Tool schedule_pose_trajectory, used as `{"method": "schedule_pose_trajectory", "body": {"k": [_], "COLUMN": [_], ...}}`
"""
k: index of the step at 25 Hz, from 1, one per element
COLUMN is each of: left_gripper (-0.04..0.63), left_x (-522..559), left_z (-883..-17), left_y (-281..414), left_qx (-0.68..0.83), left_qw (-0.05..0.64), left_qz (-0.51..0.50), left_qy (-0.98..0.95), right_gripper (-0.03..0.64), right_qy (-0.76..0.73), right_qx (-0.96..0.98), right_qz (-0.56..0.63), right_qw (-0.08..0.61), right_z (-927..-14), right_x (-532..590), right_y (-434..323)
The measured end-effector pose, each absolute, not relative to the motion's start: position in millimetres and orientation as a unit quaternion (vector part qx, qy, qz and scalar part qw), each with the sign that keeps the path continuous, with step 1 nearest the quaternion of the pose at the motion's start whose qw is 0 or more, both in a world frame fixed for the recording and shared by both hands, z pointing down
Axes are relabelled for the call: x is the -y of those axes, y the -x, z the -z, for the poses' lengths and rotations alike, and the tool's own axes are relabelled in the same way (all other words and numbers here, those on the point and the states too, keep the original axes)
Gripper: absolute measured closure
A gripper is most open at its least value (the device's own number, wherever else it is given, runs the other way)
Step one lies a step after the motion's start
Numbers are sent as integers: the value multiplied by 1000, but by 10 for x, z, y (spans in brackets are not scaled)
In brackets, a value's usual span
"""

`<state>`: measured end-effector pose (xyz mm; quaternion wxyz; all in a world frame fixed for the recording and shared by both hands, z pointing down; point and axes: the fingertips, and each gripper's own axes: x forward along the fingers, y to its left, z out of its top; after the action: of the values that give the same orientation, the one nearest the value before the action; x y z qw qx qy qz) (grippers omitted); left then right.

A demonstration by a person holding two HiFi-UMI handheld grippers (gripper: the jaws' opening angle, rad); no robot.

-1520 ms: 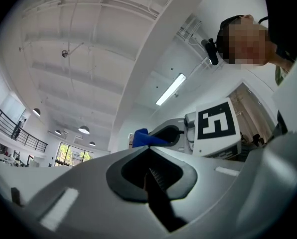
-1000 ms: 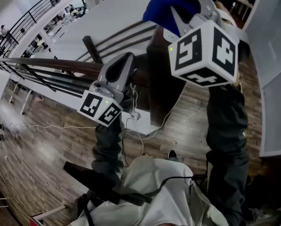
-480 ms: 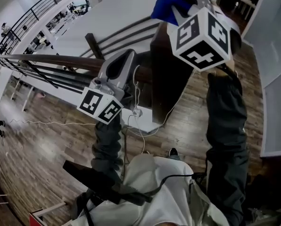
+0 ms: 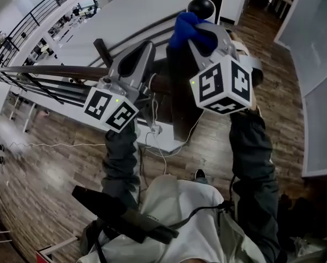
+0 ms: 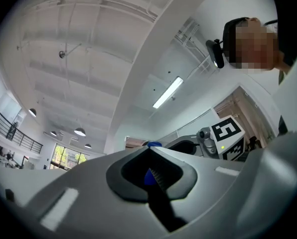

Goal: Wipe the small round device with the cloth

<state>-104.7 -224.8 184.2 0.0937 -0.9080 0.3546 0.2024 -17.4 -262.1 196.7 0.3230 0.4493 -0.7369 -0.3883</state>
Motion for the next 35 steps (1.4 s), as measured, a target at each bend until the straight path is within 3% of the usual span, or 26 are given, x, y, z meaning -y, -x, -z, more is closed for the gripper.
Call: {"method": "schedule_pose_trajectory", "body": {"k": [5, 7, 22, 25, 30, 35], "left_gripper": [591, 591, 591, 591, 591, 591], "left_x": [2363, 2431, 2636, 2621, 2605, 2582], "left_z": [-1705, -1594, -1721, -1833, -1851, -1856], "left_y": [945, 940, 594, 529, 529, 508], "left_qx": [-308, -304, -293, -291, -293, -294], "left_qw": [55, 62, 62, 54, 50, 55], "left_qz": [-237, -230, -182, -176, -177, -173], "left_qy": [920, 922, 937, 939, 938, 938], "right_gripper": [545, 545, 545, 545, 545, 545], "right_qy": [-483, -502, -468, -482, -532, -506], "right_qx": [804, 811, 827, 815, 796, 829], "right_qz": [330, 294, 234, 269, 283, 228], "right_qw": [104, 68, 205, 177, 53, 73], "right_z": [-1220, -1007, -2012, -1781, -950, -1198], "right_x": [2387, 2477, 2703, 2660, 2770, 3067], "right_y": [-275, -504, -529, -622, -894, -829]}}
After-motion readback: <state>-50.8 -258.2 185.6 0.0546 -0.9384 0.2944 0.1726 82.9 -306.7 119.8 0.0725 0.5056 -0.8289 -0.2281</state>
